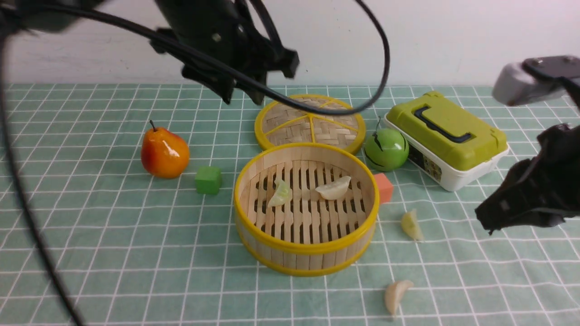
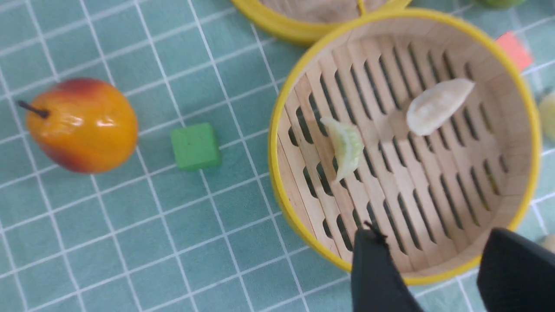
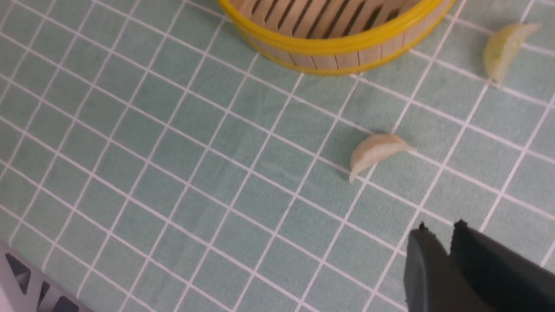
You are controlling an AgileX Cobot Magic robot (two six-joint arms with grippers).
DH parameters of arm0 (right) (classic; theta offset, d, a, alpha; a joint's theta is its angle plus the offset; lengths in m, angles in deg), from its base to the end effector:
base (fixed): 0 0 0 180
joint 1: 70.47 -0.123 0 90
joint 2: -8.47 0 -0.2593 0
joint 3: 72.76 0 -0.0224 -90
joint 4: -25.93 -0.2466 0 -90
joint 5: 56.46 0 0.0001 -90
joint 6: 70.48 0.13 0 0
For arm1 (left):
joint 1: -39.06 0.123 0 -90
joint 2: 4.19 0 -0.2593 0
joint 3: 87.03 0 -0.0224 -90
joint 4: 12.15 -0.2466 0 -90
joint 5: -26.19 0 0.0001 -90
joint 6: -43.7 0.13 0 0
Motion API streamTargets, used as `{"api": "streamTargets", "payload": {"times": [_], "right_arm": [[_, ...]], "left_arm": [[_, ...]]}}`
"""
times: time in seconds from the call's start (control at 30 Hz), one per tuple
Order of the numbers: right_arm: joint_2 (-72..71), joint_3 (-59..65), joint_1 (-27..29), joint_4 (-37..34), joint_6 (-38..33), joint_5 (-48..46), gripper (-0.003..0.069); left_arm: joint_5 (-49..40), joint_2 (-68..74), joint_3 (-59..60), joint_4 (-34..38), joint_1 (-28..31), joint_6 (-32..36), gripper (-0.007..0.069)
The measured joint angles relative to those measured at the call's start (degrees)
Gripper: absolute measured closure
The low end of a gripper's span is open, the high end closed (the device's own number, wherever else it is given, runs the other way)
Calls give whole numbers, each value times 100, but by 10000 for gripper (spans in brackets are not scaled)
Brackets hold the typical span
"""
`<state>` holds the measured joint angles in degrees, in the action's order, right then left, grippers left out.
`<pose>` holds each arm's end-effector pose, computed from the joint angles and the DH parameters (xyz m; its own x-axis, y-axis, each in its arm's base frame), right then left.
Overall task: Put the dumplings into the steamer on the table with the blue tablecloth.
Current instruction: 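Reach for and grasp a dumpling lying on the table beside the steamer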
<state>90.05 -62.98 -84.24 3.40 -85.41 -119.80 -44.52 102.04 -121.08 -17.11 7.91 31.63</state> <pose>0.2466 0.1063 0.2873 -0.8329 -0.2781 -0.4785 -0.4405 0.8566 0.2688 0.3295 -0.1868 0.3655 -0.7563 0.2463 -0.6061 0.3421 0.9386 -0.0454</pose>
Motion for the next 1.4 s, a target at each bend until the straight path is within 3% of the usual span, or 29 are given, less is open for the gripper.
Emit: {"api": "streamTargets", "payload": {"times": [0.07, 0.1, 0.2, 0.4, 0.5, 0.57, 0.6, 0.7, 0.83, 0.93, 1.07, 1.23, 1.27, 1.33, 1.4], "right_arm": [[186, 0, 0, 69, 62, -1, 573], [424, 0, -24, 165, 164, -1, 573], [842, 0, -293, 504, 453, 23, 571], [1688, -27, -1268, 1181, 1493, 580, 543], [2053, -32, -1422, 1309, 2025, 812, 498], [2407, -32, -1428, 1402, 2440, 925, 389], [2433, -32, -1428, 1402, 2463, 926, 389], [2803, -32, -1428, 1451, 2750, 1087, 222], [3137, -33, -1428, 1451, 2998, 1404, 104], [3341, -38, -1428, 1435, 3190, 1682, 74], [3460, -38, -1428, 1381, 3260, 1878, 99], [3460, -38, -1428, 1271, 3283, 1886, 286], [3460, -38, -1428, 1266, 3247, 1812, 379], [3460, -44, -1428, 1266, 3130, 1775, 472], [3446, -83, -1428, 1294, 2971, 1652, 474]], "left_arm": [[-22, -461, 297, 100, 0, 0, 422], [-43, -930, 814, 303, 0, 14, 493], [228, -1982, 2088, 651, 0, 19, 610], [1340, -4031, 4581, 834, 0, 14, 638], [1765, -4836, 5301, 839, 0, -55, 638], [2150, -5581, 5886, 839, 0, -192, 638], [2169, -5631, 5920, 839, 0, -214, 638], [2278, -6225, 6256, 827, 0, -315, 638], [2194, -6361, 6311, 739, 0, -378, 638], [2050, -6326, 6316, 718, 0, -396, 638], [1861, -6215, 6316, 707, 0, -396, 638], [1761, -6155, 6333, 619, 0, -396, 638], [1757, -6155, 6333, 544, 0, -396, 638], [1742, -6155, 6333, 462, 0, -396, 638], [1738, -6155, 6333, 411, 0, -398, 638]]}}
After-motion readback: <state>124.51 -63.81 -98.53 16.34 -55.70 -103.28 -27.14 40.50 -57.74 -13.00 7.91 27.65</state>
